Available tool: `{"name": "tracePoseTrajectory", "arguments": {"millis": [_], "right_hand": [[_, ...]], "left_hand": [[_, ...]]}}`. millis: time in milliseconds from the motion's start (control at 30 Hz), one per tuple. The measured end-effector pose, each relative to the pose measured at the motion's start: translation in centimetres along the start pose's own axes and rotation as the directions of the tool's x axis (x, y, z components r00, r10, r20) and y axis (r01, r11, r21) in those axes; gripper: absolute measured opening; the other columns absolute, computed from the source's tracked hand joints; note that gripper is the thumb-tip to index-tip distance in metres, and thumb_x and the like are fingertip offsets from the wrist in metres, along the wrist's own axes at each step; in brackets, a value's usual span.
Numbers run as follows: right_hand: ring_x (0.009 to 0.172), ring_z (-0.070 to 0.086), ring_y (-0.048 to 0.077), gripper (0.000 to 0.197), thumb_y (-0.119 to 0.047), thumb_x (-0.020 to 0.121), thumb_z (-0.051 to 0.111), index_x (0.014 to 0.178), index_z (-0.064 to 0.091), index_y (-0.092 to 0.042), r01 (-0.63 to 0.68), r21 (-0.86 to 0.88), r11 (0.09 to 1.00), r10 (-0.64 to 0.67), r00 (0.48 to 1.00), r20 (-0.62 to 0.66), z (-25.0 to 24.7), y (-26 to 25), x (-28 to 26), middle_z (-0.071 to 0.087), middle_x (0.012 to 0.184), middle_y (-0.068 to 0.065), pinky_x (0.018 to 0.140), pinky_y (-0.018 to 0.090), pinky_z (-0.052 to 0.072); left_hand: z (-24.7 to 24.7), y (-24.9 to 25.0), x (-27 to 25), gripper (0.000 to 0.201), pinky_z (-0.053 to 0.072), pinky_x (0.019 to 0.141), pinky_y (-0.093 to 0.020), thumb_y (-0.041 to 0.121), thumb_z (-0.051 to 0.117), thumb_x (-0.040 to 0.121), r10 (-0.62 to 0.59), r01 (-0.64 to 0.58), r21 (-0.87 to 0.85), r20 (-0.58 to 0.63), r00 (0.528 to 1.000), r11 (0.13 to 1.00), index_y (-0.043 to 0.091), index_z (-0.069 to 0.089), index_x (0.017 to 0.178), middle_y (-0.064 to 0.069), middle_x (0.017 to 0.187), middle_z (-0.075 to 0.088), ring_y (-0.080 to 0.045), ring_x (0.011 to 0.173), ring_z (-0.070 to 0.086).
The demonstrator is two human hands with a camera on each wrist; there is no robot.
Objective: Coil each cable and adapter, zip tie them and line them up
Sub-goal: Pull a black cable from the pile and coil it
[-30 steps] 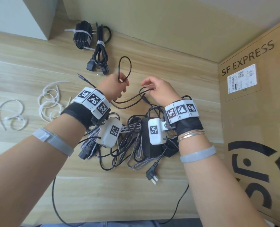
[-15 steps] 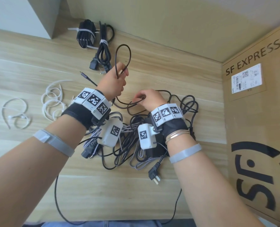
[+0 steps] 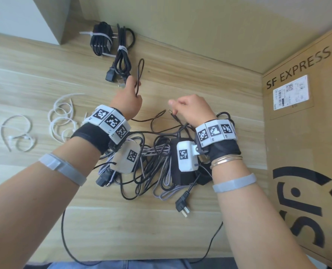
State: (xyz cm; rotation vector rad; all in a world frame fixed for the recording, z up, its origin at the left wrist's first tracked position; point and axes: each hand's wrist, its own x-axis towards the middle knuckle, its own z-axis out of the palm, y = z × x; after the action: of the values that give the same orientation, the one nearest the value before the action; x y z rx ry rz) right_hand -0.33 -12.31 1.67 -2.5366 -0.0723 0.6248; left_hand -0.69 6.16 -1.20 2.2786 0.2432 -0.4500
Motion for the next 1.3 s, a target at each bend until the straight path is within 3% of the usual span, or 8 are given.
{"name": "tracePoseTrajectory", "arguments": {"millis": [200,333,533,767,900,1000,1133,1300], "right_hand": [[0.038,0.03,0.008,0.052,-0.044,0.097,0.04,0.051,0.05,-0.02,0.024,0.394,0.919,0.071,0.972,-0.226,-0.6,-0.1,0.6,0.031,0.046,-0.002,0.053,0.025,0.029],[0.036,0.031,0.006,0.054,-0.042,0.098,0.038,0.05,0.047,-0.019,0.007,0.429,0.904,0.104,0.966,-0.235,-0.7,0.2,1.0,0.033,0.039,-0.007,0.053,0.025,0.03],[0.035,0.034,0.002,0.055,-0.037,0.099,0.037,0.048,0.045,-0.018,-0.038,0.492,0.87,0.219,0.924,-0.315,-0.6,1.0,1.2,0.037,0.03,-0.011,0.053,0.026,0.031],[0.042,0.034,0.009,0.054,-0.04,0.098,0.037,0.049,0.044,-0.02,-0.075,0.553,0.83,0.309,0.887,-0.344,-1.0,1.9,1.2,0.035,0.038,-0.01,0.05,0.025,0.028],[0.049,0.04,0.002,0.048,-0.046,0.098,0.035,0.062,0.055,-0.021,-0.071,0.411,0.909,0.118,0.989,-0.09,-1.0,1.4,0.3,0.045,0.058,-0.009,0.056,0.02,0.029],[0.058,0.043,-0.003,0.032,-0.037,0.098,0.04,0.08,0.063,-0.023,-0.045,0.203,0.978,0.021,0.993,0.119,-1.2,0.4,-0.7,0.051,0.075,-0.015,0.059,0.017,0.032],[0.055,0.043,-0.01,0.017,-0.019,0.096,0.049,0.099,0.066,-0.021,0.066,0.048,0.997,-0.072,0.989,0.131,-0.5,-0.8,-1.2,0.048,0.067,-0.022,0.054,0.001,0.033],[0.058,0.061,0.01,0.014,-0.011,0.092,0.055,0.092,0.069,-0.014,0.07,0.331,0.941,-0.07,0.997,-0.01,1.6,-2.3,-1.2,0.067,0.084,-0.006,0.069,0.028,0.054]], "left_hand": [[0.8,-0.2,-0.8,0.097,0.047,0.086,-0.043,0.015,0.062,0.086,0.024,-0.038,0.049,0.266,0.964,0.998,0.036,-0.011,0.145,-0.023,0.11,0.055,-0.037,0.093,0.058],[0.9,0.3,-1.4,0.115,0.031,0.107,-0.051,0.029,0.077,0.072,0.014,-0.035,0.09,0.215,0.976,0.995,0.052,-0.015,0.138,-0.014,0.147,0.015,-0.038,0.13,0.031],[-0.1,0.4,-1.2,0.028,0.024,0.103,-0.049,0.053,0.041,0.09,0.112,-0.161,0.21,0.229,0.967,0.964,0.04,0.061,0.104,-0.004,0.132,0.037,-0.031,0.128,0.025],[-0.4,-0.7,-1.1,0.031,0.022,0.102,-0.048,0.051,0.045,0.09,0.052,-0.109,0.344,0.17,0.984,0.933,0.028,0.058,0.074,0.001,0.137,0.035,-0.027,0.132,0.019],[-0.8,-0.6,-0.2,0.03,0.045,0.085,-0.04,0.032,0.033,0.099,0.049,-0.047,0.127,-0.007,0.999,0.991,0.01,0.051,0.088,-0.01,0.088,0.06,-0.03,0.087,0.061],[-0.7,0.0,0.0,0.018,0.042,0.052,-0.032,0.02,0.028,0.101,-0.037,0.027,-0.281,-0.029,0.999,0.959,0.011,0.037,0.087,-0.008,0.065,0.045,-0.021,0.049,0.045],[-0.3,0.3,-0.3,0.018,0.027,0.042,-0.023,0.023,0.034,0.1,-0.02,0.083,-0.598,0.112,0.994,0.797,0.014,0.038,0.085,0.004,0.052,0.032,-0.009,0.041,0.028],[0.5,1.1,-1.0,0.029,0.028,0.033,-0.019,0.028,0.04,0.099,0.028,0.167,-0.568,0.318,0.948,0.806,0.01,0.043,0.075,0.0,0.055,0.033,-0.011,0.042,0.031]]}}
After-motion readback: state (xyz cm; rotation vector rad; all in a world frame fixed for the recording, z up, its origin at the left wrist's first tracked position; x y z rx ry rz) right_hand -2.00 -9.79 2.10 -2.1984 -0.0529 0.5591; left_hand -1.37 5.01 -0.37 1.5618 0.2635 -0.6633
